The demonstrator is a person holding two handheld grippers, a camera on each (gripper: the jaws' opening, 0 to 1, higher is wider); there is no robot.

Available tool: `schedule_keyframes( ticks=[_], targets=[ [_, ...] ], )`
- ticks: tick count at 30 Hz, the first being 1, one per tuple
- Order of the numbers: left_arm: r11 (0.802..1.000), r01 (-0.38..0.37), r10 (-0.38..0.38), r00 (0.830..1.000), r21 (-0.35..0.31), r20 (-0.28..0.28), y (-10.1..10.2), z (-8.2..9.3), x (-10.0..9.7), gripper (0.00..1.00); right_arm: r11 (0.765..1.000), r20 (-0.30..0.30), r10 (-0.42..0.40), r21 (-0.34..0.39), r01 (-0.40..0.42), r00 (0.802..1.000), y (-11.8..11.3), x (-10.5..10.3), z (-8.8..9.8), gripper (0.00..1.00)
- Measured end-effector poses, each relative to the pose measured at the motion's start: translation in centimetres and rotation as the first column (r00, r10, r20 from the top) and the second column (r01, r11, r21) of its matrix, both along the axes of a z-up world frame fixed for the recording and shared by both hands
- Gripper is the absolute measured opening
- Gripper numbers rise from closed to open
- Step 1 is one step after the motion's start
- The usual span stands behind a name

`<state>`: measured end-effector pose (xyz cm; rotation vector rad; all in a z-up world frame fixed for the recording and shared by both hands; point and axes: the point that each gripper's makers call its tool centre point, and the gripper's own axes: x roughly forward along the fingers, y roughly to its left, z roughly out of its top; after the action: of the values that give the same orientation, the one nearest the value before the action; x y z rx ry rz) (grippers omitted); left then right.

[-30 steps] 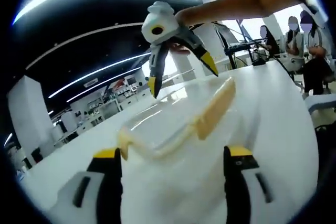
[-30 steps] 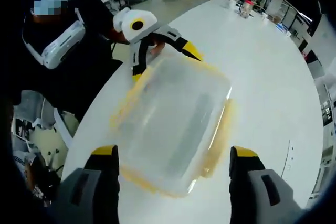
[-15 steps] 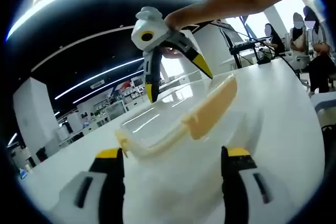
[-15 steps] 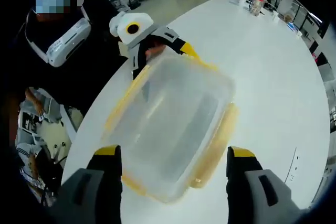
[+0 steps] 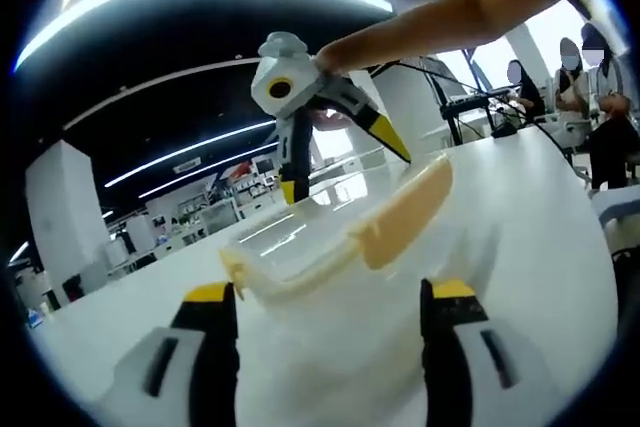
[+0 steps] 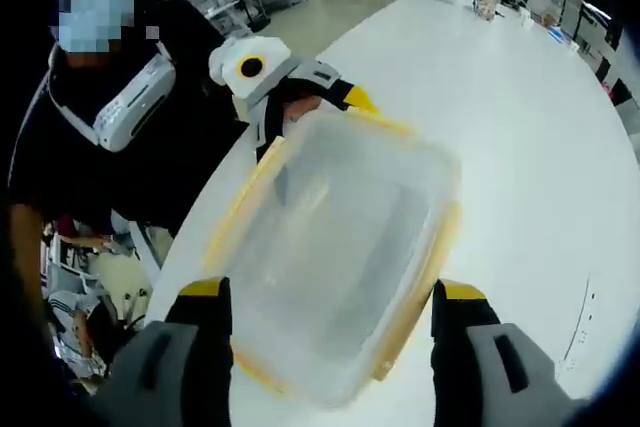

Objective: Snap each plastic latch of the storage box into its locked position after aligning the lid with the box until every specified latch is closed and the lid sits flush.

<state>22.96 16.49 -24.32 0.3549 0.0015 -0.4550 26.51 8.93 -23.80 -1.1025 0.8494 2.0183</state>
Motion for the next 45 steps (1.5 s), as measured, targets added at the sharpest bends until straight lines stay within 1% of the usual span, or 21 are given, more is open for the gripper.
schedule_keyframes(
  ticks=[3,8,10,22,30,31,32,33,34,35,36,37,38,39,40,45],
  targets=[
    [1.0,-0.001,0.001,1.0,-0.008,-0.001,0.0,0.0,0.0,0.72,1.0,-0.005,-0.009,-0.011,0.009,1.0,0.1,-0.1,-0.1,0.81],
    [1.0,-0.001,0.001,1.0,-0.013,-0.001,0.0,0.0,-0.1,0.71,0.997,-0.018,-0.068,-0.032,0.067,0.998,0.6,0.0,-0.2,0.77],
    [1.0,0.002,-0.002,1.0,-0.014,0.001,0.0,0.0,-0.1,0.71,0.996,-0.018,-0.077,-0.042,0.076,0.997,0.7,0.0,-0.2,0.76],
    [1.0,0.012,-0.012,1.0,-0.019,-0.005,-0.3,0.0,-0.2,0.66,0.994,-0.026,-0.083,-0.073,0.081,0.996,0.9,0.4,-0.2,0.74],
    [0.999,0.022,-0.022,1.0,-0.036,0.001,-0.5,0.2,-0.2,0.63,0.993,-0.045,-0.095,-0.068,0.092,0.994,1.0,0.6,-0.2,0.75],
    [0.995,0.043,-0.049,0.997,-0.086,-0.065,-1.2,-0.8,-0.7,0.59,0.993,-0.048,-0.099,-0.062,0.095,0.994,1.1,0.7,-0.2,0.75],
    [0.997,0.047,-0.048,0.999,-0.067,-0.01,-0.8,0.3,-1.0,0.59,0.993,-0.05,-0.103,-0.062,0.1,0.993,1.1,0.8,-0.1,0.75],
    [0.995,0.058,-0.062,0.997,-0.087,-0.043,-1.0,-0.2,-1.9,0.59,0.993,-0.054,-0.103,-0.059,0.1,0.993,1.1,0.9,0.0,0.75],
    [0.995,0.075,-0.077,0.996,-0.072,-0.037,-1.2,-0.1,-1.6,0.6,0.993,-0.057,-0.106,-0.057,0.103,0.993,1.2,1.0,0.0,0.75],
    [0.995,0.074,-0.076,0.996,-0.072,-0.037,-1.1,0.1,-1.9,0.6,0.993,-0.059,-0.108,-0.056,0.105,0.992,1.1,0.9,0.1,0.75],
    [0.995,0.075,-0.078,0.996,-0.072,-0.037,-1.2,-0.1,-1.4,0.6,0.993,-0.06,-0.111,-0.054,0.108,0.992,1.1,0.9,0.1,0.75],
    [0.995,0.075,-0.078,0.996,-0.07,-0.036,-1.1,0.0,-1.6,0.61,0.993,-0.063,-0.113,-0.051,0.11,0.992,1.1,1.0,0.1,0.75],
    [0.995,0.076,-0.079,0.996,-0.069,-0.038,-1.2,-0.1,-1.1,0.61,0.992,-0.066,-0.116,-0.05,0.112,0.991,1.1,1.0,0.1,0.75],
    [0.995,0.077,-0.079,0.996,-0.07,-0.038,-1.0,0.0,-1.3,0.61,0.992,-0.066,-0.116,-0.05,0.113,0.991,1.1,0.9,0.1,0.75],
    [0.995,0.078,-0.081,0.996,-0.069,-0.039,-1.1,-0.1,-1.0,0.62,0.992,-0.066,-0.118,-0.051,0.114,0.991,1.1,0.9,0.1,0.75],
    [0.995,0.077,-0.081,0.996,-0.07,-0.043,-0.8,-0.2,-0.5,0.62,0.991,-0.059,-0.125,-0.064,0.121,0.99,1.1,1.0,0.1,0.74]
  ],
)
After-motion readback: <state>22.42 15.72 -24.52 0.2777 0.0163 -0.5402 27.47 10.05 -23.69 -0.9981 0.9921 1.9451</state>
